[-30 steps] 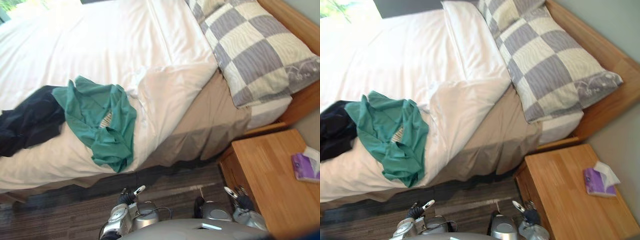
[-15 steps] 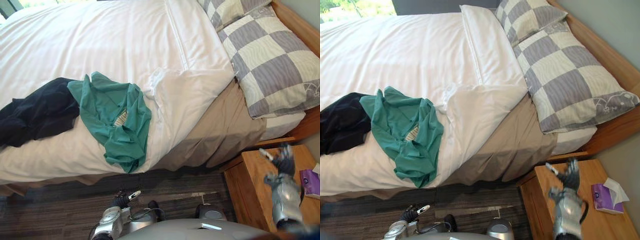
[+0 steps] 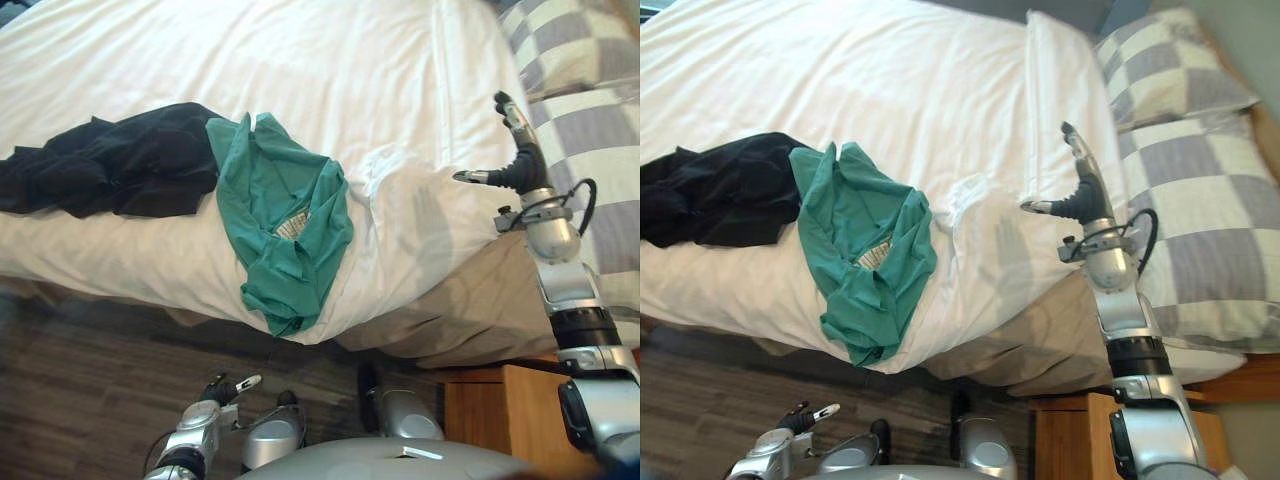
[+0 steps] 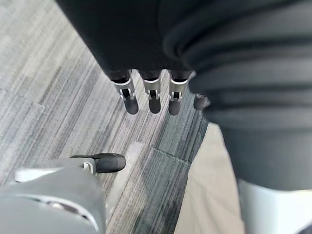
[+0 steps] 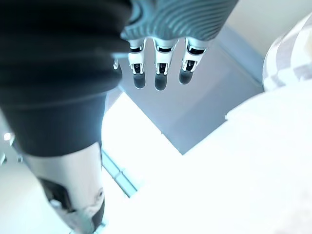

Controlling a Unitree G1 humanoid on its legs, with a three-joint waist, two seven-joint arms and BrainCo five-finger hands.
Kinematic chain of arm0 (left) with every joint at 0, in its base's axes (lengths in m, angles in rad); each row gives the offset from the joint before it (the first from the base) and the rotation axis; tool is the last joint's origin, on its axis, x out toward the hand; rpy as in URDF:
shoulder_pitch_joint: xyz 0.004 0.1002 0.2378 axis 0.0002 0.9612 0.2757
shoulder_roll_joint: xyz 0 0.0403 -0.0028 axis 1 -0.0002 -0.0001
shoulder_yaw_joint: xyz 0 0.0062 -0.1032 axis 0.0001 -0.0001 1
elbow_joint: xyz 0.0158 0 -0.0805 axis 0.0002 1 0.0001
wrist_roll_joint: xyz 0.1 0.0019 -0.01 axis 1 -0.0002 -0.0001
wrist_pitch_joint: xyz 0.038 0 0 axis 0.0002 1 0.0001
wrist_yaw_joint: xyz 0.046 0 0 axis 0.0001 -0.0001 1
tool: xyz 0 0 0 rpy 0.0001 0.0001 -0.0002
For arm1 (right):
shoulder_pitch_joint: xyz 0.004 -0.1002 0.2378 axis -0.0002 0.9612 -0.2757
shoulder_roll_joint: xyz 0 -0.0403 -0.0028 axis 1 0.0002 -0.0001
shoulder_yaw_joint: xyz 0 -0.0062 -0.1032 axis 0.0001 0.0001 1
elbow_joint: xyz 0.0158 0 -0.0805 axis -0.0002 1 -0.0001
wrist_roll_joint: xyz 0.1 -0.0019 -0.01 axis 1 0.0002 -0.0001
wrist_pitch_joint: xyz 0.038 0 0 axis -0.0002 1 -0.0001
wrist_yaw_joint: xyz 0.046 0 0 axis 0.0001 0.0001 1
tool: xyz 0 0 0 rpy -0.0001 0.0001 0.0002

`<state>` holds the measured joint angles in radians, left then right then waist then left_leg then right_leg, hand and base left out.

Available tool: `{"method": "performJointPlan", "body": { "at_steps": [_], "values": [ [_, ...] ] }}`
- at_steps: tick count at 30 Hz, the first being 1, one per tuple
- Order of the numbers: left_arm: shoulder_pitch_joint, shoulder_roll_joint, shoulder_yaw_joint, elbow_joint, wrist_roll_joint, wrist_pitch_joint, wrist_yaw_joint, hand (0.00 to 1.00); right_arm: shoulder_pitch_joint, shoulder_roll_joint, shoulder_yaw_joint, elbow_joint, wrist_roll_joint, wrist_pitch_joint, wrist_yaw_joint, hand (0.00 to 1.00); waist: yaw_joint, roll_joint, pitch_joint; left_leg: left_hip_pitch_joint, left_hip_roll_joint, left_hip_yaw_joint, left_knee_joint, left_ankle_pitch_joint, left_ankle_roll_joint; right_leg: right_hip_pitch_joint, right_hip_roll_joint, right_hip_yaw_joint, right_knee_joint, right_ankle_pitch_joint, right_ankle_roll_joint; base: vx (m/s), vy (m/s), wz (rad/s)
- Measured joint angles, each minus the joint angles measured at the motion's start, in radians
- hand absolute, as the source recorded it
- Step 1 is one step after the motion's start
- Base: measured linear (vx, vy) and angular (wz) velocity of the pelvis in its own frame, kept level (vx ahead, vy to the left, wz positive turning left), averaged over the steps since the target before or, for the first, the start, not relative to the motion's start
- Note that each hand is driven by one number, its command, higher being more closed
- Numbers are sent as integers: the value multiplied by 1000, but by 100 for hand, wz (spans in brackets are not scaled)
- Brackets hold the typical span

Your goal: Tidy the bed and pick cloth on bed and put in laundry

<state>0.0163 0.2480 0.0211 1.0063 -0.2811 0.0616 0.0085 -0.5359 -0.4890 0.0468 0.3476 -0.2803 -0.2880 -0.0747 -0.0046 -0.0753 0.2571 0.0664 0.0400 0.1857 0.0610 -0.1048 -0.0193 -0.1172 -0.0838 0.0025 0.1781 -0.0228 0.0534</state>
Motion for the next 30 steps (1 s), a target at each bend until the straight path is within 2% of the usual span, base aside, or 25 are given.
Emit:
{"method": "performJointPlan", "body": {
  "at_steps": [2, 5, 8, 11, 16, 18, 22, 25, 26, 28, 30],
  "values": [
    [1, -17, -1, -1, 4, -3, -11, 0, -8, -1, 26, 31, -28, 12, 5, 0, -4, 17, 1, 8, 13, 26, -4, 7, -16, 20, 6, -15, 1, 0, 0, 106, -60, 23],
    [2, -28, -2, -3, 32, -6, -12, 0, -25, -3, 86, 32, -54, 29, 11, 0, -3, 14, 2, 23, 26, 32, -6, 7, -18, 41, 15, -23, 4, 0, 0, 37, -24, 18],
    [-9, -32, -2, -3, 36, -4, -16, 0, -80, 2, 159, 36, -89, 67, 12, 0, 10, 7, 7, 0, 17, 32, -5, 0, -13, 28, 8, -17, -6, 0, 0, -48, 23, 10],
    [-29, -30, -2, -3, 36, -2, -14, 0, -118, 13, 208, 52, -116, 123, 12, 0, 25, 19, 30, -39, 5, 23, 19, -4, 1, 20, -7, -17, -22, 1, -1, -84, 30, 17],
    [-97, -23, -2, -14, 26, -3, -8, 0, -257, 12, 229, 149, -138, 223, -2, 0, 23, 76, 147, -173, 7, 27, 100, -8, 6, -69, -15, -13, -30, 27, -6, -114, 5, 10],
    [-122, -23, -9, -30, 17, -4, -5, 0, -267, 4, 230, 157, -138, 249, -9, 0, 23, 89, 183, -208, 10, 28, 119, 0, 15, -102, -13, -14, -29, 40, -7, -49, -6, 2],
    [-173, -27, -64, -47, -7, -10, -3, 0, -320, -2, 238, 200, -138, 309, -14, 0, 20, 115, 206, -286, 10, 35, 146, 8, 19, -180, -16, -11, -16, 52, -6, 0, 0, 0],
    [-213, -38, -97, -53, -30, -53, -7, 0, -414, -53, 246, 237, -137, 358, -34, 0, 20, 147, 223, -333, 1, 37, 149, 18, 24, -237, -26, -11, 6, 52, -5, -12, 17, 9],
    [-226, -43, -115, -55, -48, -72, -10, 0, -450, -93, 246, 256, -137, 369, -51, 100, 20, 163, 230, -348, -5, 32, 145, 25, 28, -252, -32, -13, 8, 54, -2, -19, 23, 21],
    [-231, -43, -130, -68, -56, -96, -10, 0, -504, -149, 245, 288, -129, 372, -71, 100, 20, 179, 238, -367, -14, 24, 127, 41, 32, -274, -36, -17, 8, 57, 0, -21, 19, 22],
    [-230, -42, -150, -81, -63, -100, -6, 0, -540, -201, 244, 317, -92, 368, -85, 100, 23, 189, 241, -393, -23, 22, 108, 59, 35, -306, -41, -17, 2, 67, 4, 1, 13, 13]
  ]
}}
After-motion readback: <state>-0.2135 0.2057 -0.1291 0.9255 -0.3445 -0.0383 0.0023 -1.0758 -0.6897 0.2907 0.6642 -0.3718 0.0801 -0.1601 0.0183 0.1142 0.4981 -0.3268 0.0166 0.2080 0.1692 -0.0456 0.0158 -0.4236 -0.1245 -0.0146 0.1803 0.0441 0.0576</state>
